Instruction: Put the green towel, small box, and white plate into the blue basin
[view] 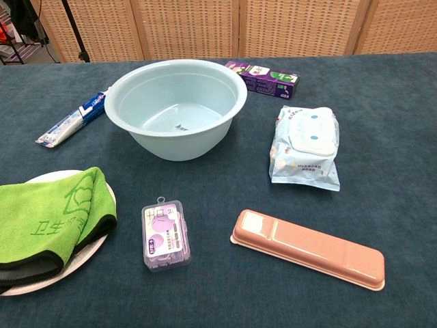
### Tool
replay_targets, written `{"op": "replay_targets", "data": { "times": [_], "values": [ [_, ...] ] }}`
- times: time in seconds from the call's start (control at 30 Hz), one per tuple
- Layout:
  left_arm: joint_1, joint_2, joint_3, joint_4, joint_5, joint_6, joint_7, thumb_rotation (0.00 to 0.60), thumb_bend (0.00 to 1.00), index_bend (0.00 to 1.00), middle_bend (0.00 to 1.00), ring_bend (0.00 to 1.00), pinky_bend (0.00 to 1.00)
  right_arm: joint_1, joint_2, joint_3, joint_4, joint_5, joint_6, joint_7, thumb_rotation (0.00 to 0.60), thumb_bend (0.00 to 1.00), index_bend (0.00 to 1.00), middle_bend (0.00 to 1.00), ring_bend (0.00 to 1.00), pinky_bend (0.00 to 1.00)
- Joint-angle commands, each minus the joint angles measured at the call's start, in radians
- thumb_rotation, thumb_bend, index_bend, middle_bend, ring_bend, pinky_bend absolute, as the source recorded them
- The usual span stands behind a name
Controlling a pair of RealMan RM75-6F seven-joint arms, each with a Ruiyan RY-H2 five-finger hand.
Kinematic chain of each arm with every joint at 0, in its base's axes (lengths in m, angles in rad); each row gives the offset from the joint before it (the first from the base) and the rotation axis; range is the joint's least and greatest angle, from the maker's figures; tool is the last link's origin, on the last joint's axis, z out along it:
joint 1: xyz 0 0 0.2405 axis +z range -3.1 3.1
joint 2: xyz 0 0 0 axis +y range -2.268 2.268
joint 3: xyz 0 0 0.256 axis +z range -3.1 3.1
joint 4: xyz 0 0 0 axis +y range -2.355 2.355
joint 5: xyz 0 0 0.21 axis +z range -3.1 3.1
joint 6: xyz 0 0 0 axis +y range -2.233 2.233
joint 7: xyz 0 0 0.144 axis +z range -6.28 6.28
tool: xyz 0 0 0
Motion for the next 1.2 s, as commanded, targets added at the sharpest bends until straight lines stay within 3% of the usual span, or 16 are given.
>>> {"op": "replay_targets", "data": {
  "times": [0.03, 1.0, 1.2],
  "values": [
    [0.002, 0.001, 0.000, -0.002, -0.001, 0.002, 0.000, 0.600, 0.15, 0.00, 0.00, 0.00, 0.00, 0.004, -0.003, 0.000, 0.002, 0.003, -0.010, 0.003, 0.600, 0.16, 0.06, 0.00, 0.00, 0.00],
    [0.001, -0.002, -0.002, -0.001, 0.000, -0.011, 0.003, 0.600, 0.15, 0.00, 0.00, 0.00, 0.00, 0.011, -0.002, 0.000, -0.005, 0.027, -0.037, 0.017, 0.600, 0.16, 0.06, 0.00, 0.00, 0.00],
    [-0.009, 0.006, 0.014, -0.018, -0.013, -0.058, 0.001, 0.600, 0.15, 0.00, 0.00, 0.00, 0.00, 0.011, -0.002, 0.001, -0.008, 0.029, -0.038, 0.017, 0.600, 0.16, 0.06, 0.00, 0.00, 0.00]
  ]
}}
